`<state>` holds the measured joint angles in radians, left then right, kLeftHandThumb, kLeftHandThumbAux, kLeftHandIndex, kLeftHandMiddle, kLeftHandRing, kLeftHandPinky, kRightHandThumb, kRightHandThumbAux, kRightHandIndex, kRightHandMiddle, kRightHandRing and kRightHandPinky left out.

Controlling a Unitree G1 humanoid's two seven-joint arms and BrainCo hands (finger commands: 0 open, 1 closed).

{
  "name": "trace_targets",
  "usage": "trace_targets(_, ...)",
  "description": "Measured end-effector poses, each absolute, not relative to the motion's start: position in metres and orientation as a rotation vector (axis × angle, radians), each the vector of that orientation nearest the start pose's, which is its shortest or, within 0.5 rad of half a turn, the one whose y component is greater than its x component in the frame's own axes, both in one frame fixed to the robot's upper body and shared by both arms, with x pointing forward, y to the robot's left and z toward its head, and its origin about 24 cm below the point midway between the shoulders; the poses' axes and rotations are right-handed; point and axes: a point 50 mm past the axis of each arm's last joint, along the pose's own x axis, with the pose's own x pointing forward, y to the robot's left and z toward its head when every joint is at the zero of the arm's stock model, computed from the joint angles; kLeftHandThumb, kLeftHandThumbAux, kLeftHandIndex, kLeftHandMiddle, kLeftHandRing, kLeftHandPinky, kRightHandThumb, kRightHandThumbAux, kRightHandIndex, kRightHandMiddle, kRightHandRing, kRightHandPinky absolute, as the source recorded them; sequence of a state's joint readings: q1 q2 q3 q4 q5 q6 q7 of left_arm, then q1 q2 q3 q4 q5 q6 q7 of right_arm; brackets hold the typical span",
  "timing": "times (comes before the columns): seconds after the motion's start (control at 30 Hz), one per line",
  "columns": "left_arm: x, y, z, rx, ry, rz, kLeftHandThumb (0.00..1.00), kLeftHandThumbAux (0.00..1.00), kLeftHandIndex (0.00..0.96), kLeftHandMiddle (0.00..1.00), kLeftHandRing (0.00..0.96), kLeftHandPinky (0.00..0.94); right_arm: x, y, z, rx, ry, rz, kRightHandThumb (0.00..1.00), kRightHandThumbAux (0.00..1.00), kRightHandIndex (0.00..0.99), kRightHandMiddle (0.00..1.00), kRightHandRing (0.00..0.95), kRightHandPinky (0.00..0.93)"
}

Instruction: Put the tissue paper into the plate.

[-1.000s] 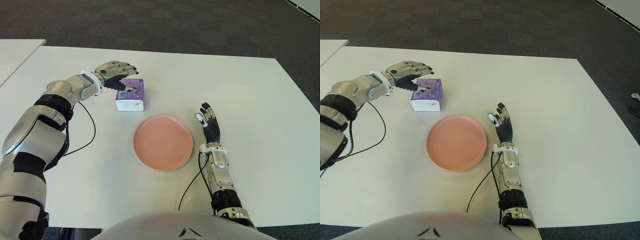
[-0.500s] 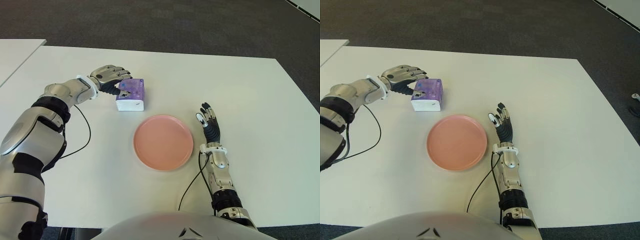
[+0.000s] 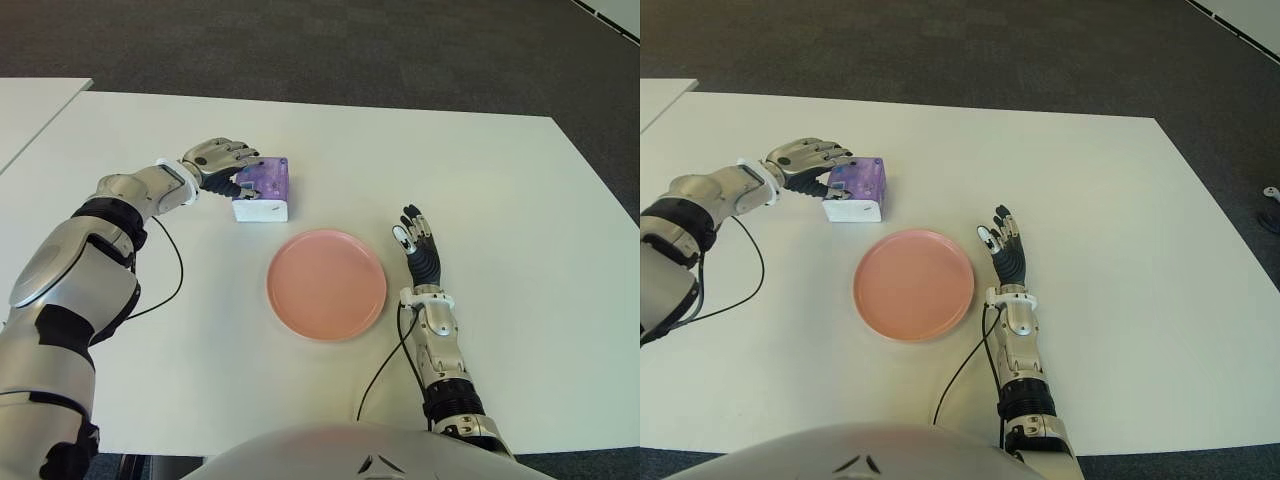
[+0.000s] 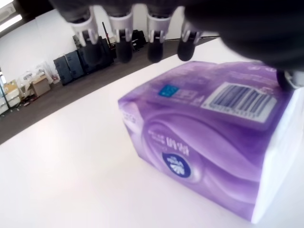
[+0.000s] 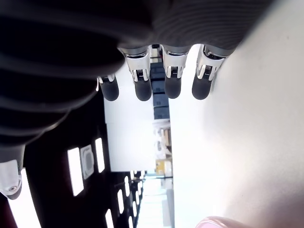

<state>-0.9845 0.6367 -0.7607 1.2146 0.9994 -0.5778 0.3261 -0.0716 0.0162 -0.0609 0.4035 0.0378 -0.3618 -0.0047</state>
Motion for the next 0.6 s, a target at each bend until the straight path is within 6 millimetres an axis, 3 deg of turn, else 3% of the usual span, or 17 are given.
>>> trace_targets(0.6, 0.3709, 0.2184, 0.0891, 1.856, -0.267, -0.563, 0.340, 0.086, 0.000, 0.000, 0.000, 0.000, 0.2545, -0.1559, 0.0003, 0.048, -0.028, -0.063, 0.390, 0.489, 0.000, 0.000, 0.000, 0.000)
